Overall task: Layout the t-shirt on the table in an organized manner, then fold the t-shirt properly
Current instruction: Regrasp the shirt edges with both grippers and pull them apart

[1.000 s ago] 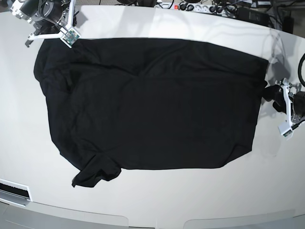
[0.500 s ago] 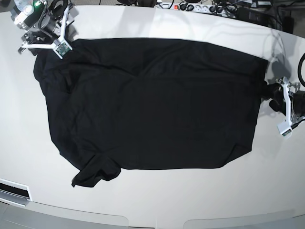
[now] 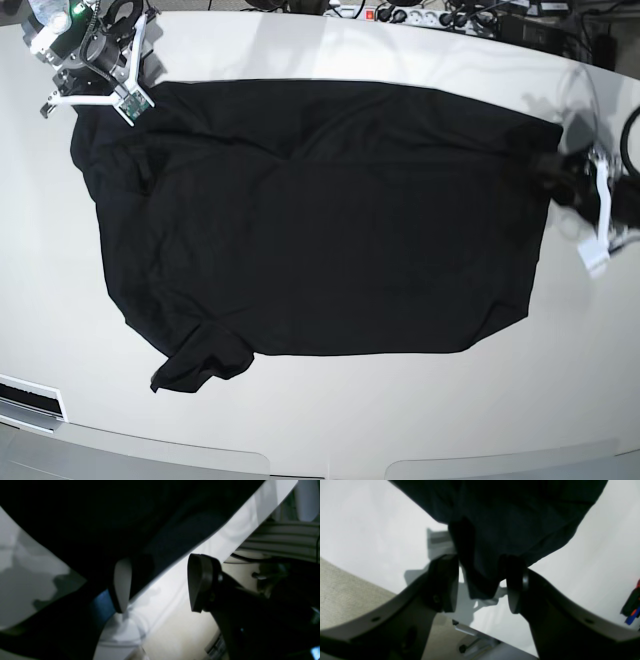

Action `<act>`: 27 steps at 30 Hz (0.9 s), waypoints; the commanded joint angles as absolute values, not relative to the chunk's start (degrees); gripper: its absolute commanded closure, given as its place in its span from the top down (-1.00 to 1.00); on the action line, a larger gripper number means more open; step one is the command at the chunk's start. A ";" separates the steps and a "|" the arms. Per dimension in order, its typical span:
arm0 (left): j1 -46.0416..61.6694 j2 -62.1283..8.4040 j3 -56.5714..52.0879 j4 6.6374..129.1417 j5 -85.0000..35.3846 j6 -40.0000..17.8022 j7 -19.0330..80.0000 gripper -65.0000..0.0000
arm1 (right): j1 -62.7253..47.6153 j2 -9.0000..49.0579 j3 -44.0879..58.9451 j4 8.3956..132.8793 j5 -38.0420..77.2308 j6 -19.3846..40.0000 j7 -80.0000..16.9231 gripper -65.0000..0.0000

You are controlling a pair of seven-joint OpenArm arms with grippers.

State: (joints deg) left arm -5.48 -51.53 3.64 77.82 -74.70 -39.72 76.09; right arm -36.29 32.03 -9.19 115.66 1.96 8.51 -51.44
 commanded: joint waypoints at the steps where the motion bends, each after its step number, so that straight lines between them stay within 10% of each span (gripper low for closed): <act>1: -4.99 -52.56 2.96 78.39 -74.54 -40.00 75.90 0.09 | -36.14 32.71 -8.86 116.55 1.48 7.86 -51.18 -0.04; 16: 0.64 -43.72 2.98 78.37 -47.16 -40.00 59.27 -0.21 | -34.46 32.77 -8.86 116.55 1.41 7.94 -52.86 -0.04; 22: 1.28 -42.72 2.98 76.20 -42.17 -40.00 57.17 -1.00 | -34.44 32.77 -8.86 116.55 1.23 10.41 -56.31 -0.04; 27: 1.30 -43.03 2.98 74.81 -41.58 -40.00 57.17 -1.00 | -34.46 32.73 -8.86 116.55 1.41 14.92 -56.58 -0.21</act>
